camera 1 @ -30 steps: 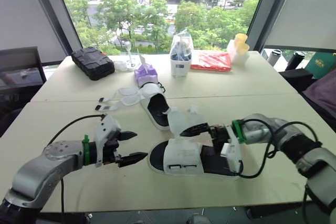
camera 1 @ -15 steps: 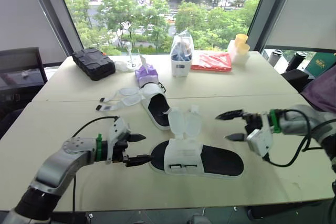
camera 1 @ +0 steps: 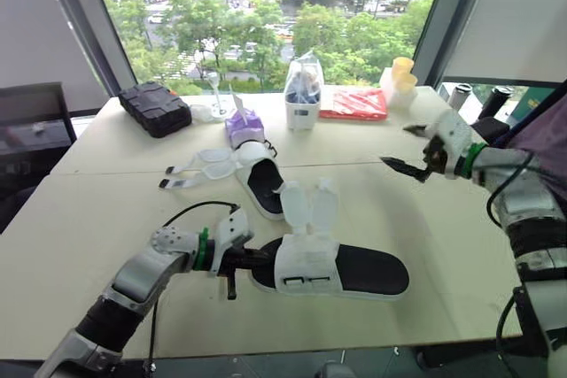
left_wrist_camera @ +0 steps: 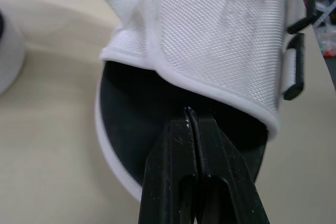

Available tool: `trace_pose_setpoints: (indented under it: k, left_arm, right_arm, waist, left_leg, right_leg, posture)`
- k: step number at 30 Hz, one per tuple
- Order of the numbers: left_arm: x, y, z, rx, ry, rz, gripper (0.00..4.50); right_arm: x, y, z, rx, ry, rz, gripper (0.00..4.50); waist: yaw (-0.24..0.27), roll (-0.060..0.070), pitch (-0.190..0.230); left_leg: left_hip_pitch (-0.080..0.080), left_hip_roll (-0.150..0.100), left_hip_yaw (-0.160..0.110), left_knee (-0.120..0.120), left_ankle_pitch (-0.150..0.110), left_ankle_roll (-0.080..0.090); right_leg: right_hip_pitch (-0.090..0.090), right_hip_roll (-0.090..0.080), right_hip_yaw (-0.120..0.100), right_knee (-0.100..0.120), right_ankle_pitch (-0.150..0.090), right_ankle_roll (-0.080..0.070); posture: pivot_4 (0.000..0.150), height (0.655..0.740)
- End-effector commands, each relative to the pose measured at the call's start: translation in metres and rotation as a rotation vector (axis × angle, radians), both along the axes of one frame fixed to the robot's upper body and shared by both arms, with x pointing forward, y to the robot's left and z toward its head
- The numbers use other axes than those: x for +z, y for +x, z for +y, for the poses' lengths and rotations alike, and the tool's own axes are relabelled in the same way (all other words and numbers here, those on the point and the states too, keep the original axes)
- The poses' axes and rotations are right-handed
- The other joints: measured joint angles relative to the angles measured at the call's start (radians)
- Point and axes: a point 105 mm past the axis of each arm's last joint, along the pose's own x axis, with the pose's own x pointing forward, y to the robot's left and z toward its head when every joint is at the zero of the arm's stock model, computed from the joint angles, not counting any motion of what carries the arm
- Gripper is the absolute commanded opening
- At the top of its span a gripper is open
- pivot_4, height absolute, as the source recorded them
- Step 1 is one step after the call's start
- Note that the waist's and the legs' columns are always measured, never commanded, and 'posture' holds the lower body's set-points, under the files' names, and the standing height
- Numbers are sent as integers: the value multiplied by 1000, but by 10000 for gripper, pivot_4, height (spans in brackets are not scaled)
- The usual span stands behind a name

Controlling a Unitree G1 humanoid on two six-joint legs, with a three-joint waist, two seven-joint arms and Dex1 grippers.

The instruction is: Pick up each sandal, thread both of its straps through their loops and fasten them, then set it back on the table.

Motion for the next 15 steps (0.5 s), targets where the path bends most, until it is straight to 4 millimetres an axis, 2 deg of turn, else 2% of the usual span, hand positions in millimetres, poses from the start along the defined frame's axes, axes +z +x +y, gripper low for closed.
trace_pose_setpoints:
  k: [1, 7, 15]
  left_arm:
    - [-5, -2, -2, -10, 30, -19, 414]
    - [3, 2, -6, 29, -2, -59, 414]
    - [8, 2, -5, 51, -16, -79, 414]
  right_arm:
    - [3, -29, 34, 113, 218, 294, 45000]
    - [-13, -39, 55, 76, 446, 720, 45000]
    - [-26, -36, 82, 90, 575, 872, 45000]
  waist:
    - [7, 0, 0]
    - [15, 0, 0]
    - [13, 0, 0]
  left_leg:
    - [-1, 0, -1, 0, -1, 1]
    - [-3, -2, 1, 2, -1, 2]
    - [-5, -1, 2, 1, -1, 2]
  right_leg:
    - [0, 0, -1, 0, 0, 0]
    - [0, -2, -1, -3, 0, 0]
    - [-2, -1, -2, -3, 1, 2]
  posture:
    - [1500, 7400]
    - [1500, 7400]
    - [1500, 7400]
